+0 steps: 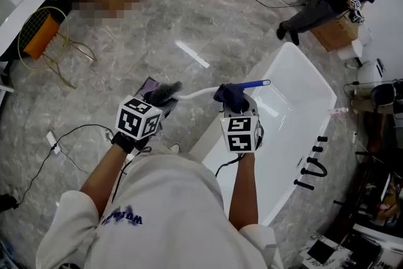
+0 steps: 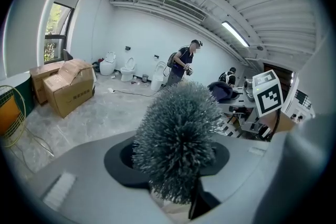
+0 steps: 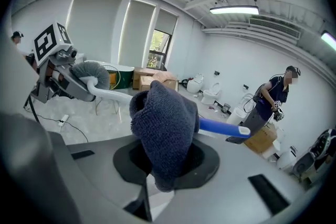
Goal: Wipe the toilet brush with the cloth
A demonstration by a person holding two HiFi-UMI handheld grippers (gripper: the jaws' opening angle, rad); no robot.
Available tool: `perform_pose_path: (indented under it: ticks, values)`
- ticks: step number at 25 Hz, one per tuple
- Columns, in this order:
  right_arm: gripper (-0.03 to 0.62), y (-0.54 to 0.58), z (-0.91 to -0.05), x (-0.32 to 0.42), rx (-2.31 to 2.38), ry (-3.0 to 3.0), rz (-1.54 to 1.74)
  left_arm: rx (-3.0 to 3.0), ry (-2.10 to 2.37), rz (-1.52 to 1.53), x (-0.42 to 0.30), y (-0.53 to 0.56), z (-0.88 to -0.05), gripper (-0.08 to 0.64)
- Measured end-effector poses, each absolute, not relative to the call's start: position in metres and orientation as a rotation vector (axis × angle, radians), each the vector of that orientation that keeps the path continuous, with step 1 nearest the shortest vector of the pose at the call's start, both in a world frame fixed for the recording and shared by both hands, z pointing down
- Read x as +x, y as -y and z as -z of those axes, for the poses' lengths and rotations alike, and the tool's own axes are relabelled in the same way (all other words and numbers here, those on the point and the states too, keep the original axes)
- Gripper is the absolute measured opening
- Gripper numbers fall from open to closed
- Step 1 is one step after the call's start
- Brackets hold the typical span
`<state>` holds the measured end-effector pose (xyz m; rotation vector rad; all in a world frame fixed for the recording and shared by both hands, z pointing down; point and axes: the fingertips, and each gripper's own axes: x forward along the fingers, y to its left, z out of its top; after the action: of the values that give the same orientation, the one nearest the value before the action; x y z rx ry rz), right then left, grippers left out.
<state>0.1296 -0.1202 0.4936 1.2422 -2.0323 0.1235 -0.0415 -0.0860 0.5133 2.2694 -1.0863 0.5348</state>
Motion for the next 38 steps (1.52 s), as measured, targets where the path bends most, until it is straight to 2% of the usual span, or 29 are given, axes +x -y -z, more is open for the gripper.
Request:
perform_pose_path:
  ticks: [16, 30, 38]
  values:
    - [0.063, 0.124, -0.499, 0.162, 1.383, 1.987, -0.210, 2.146, 1.192, -0.468, -0.085, 0.083, -0.532, 0.186]
    - [0.061, 0.137, -0.512, 0.106, 1.363, 2.081, -0.286, 2.072, 1.333, -0.493, -0.147, 0.074, -0.534, 0.186]
    - [0.061, 0.194, -0.525, 0.152, 1.483, 1.904, -0.390, 2.088, 1.222, -0.505, -0.150, 0.113, -0.544, 0.186]
